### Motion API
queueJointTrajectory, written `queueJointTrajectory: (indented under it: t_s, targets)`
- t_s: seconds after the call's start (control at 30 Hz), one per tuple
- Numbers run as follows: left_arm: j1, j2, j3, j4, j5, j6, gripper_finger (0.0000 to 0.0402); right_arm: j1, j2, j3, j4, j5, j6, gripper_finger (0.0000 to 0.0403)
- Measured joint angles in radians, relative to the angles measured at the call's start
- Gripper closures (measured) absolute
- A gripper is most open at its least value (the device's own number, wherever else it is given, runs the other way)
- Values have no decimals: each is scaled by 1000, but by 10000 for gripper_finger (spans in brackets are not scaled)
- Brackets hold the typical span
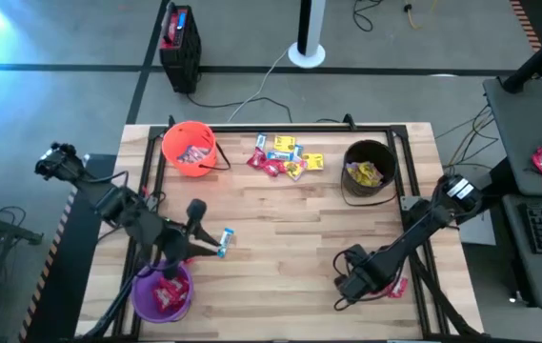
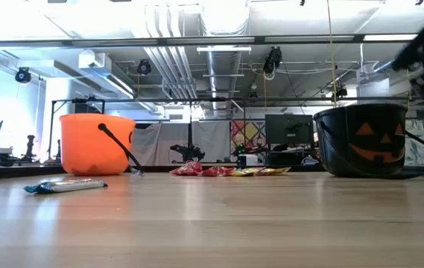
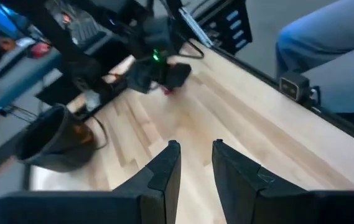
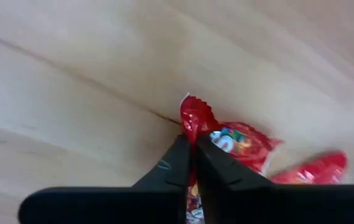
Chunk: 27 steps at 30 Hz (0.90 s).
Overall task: Sort candy by brand, put in halloween buckets
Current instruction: Put the red candy into the purple bucket
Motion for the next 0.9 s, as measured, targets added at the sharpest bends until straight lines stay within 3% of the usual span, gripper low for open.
queueJointTrajectory:
  t_s: [0.17, 0.3, 0.43, 0.53, 0.7, 0.9]
  targets:
    - [53, 26, 0, -5, 57, -27, 325, 5, -56, 35, -3, 159, -49, 394]
    - [63, 66, 0, 25, 64, -82, 325, 5, -95, 59, 11, 375, -140, 394]
    - [64, 120, 0, 71, 62, -118, 325, -9, -119, 65, 104, 588, -325, 394]
    - [64, 164, 0, 108, 62, -148, 325, -39, -126, 63, 242, 682, -529, 394]
    - [63, 245, 0, 182, 62, -193, 325, -111, -122, 62, 526, 678, -917, 394]
    - [63, 343, 0, 290, 62, -240, 308, -197, -122, 62, 804, 464, -1307, 394]
